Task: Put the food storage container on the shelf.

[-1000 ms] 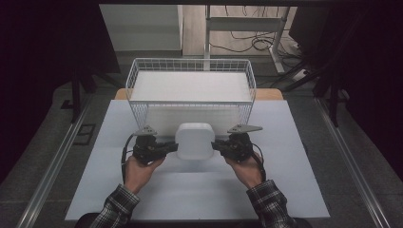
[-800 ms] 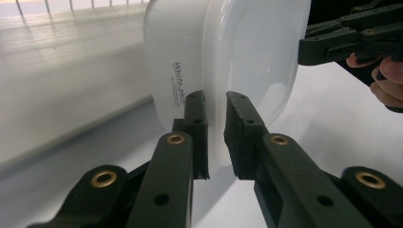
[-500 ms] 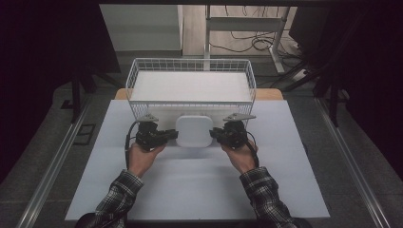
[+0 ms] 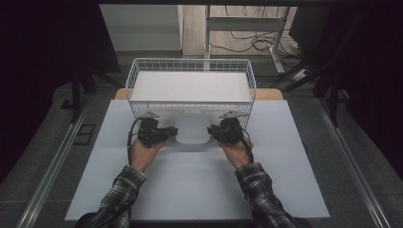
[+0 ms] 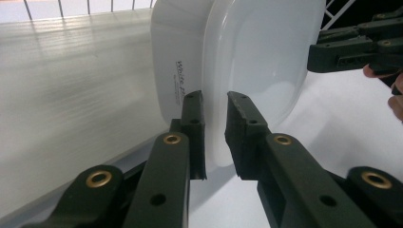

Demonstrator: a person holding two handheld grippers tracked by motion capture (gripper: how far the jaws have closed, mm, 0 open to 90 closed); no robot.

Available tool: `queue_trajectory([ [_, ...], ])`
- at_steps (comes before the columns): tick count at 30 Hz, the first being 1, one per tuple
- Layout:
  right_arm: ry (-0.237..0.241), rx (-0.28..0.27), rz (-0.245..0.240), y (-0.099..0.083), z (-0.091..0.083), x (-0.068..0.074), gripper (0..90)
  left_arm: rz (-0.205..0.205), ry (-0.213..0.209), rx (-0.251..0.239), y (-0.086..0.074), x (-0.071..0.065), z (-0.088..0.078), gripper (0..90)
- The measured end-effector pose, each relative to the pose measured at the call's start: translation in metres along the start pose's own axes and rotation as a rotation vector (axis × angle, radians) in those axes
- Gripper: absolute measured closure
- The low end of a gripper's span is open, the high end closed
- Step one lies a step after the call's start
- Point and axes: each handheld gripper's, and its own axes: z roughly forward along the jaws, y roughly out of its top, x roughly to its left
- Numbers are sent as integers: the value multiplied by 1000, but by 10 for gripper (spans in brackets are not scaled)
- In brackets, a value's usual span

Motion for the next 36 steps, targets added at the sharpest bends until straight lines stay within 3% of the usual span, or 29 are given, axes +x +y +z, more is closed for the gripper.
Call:
queue_trajectory([
  [10, -25, -26, -12, 0, 5, 1, 735, -9, -12, -45, -2, 1, 3, 727],
  [17, -48, -27, -8, 1, 9, -2, 708, -12, 16, -63, 1, 4, 5, 706],
  [26, -58, -20, -3, -3, 14, -6, 705, -15, 30, -50, 0, 8, 11, 696],
  [30, -57, -20, -9, -4, 14, -7, 706, 4, 39, -49, -1, 6, 10, 676],
  [33, -47, -20, -18, -6, 14, -6, 734, 30, 65, -62, -6, 2, 6, 574],
  [36, -32, -18, -48, -9, 15, -1, 839, 61, 82, -80, -14, -4, 2, 400],
])
